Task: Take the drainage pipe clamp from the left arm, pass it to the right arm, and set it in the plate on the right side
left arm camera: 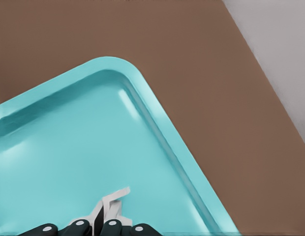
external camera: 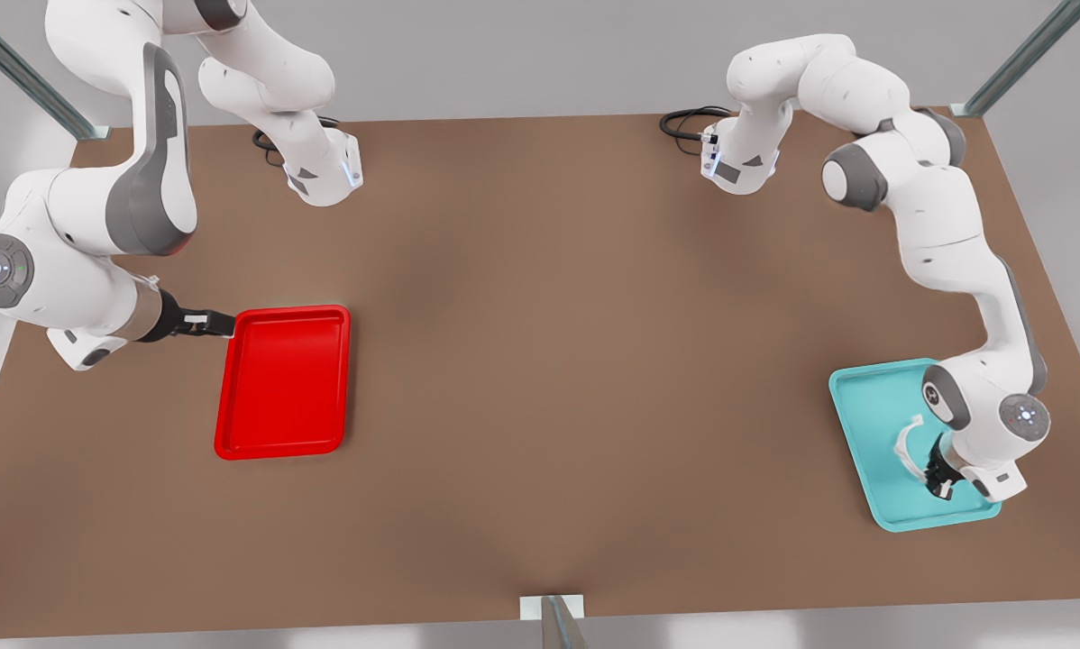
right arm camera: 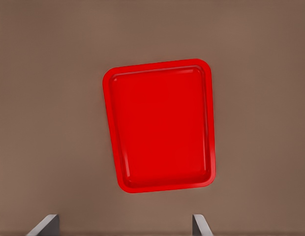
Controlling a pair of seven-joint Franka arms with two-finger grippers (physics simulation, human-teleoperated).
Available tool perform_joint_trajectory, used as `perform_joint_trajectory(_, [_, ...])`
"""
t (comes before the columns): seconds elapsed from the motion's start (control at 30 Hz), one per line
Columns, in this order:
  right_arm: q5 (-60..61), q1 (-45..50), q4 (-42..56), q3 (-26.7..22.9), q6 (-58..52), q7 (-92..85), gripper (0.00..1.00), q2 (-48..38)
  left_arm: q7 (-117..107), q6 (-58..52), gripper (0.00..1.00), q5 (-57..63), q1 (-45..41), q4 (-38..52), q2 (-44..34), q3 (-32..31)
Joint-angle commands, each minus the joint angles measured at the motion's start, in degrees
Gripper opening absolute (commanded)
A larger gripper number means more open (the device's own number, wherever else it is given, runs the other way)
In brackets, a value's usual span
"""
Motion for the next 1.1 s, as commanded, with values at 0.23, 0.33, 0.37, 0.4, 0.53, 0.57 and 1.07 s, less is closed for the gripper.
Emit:
perform_joint_trajectory(0.23, [0.1, 0.0, -0.3, 0.0, -0.1, 0.0, 1.0, -0.2, -2.4, -19.0, 0.21, -0.9, -7.8, -11.2, -11.5, -1.0])
perform_joint_trajectory(0.33, [0.2, 0.0, -0.3, 0.0, -0.1, 0.0, 1.0, -0.1, -6.0, -20.0, 0.21, -0.8, -8.5, -11.1, -12.3, -2.7])
perform_joint_trajectory(0.37, [0.2, 0.0, -0.3, 0.0, -0.1, 0.0, 1.0, -0.1, -7.4, -20.8, 0.21, -0.9, -9.0, -11.1, -12.6, -3.3])
perform_joint_trajectory(0.4, [0.2, 0.0, -0.3, 0.0, -0.1, 0.0, 1.0, -0.1, -8.9, -21.2, 0.21, -1.1, -9.3, -11.0, -12.7, -4.0])
perform_joint_trajectory(0.53, [0.1, 0.0, -0.3, 0.0, 0.0, 0.0, 1.0, -0.1, -14.2, -25.5, 0.21, -2.6, -10.9, -9.1, -12.4, -6.2])
perform_joint_trajectory(0.57, [-0.1, 1.5, 0.6, 0.4, 0.1, -0.9, 1.0, 1.4, -18.2, -25.5, 0.21, -2.5, -10.9, -8.8, -12.3, -8.7])
perform_joint_trajectory(1.07, [17.7, 26.4, 3.1, 1.7, 55.5, 0.5, 1.0, 26.1, -49.5, -27.5, 0.21, -6.4, -20.7, -2.2, -11.0, -14.4])
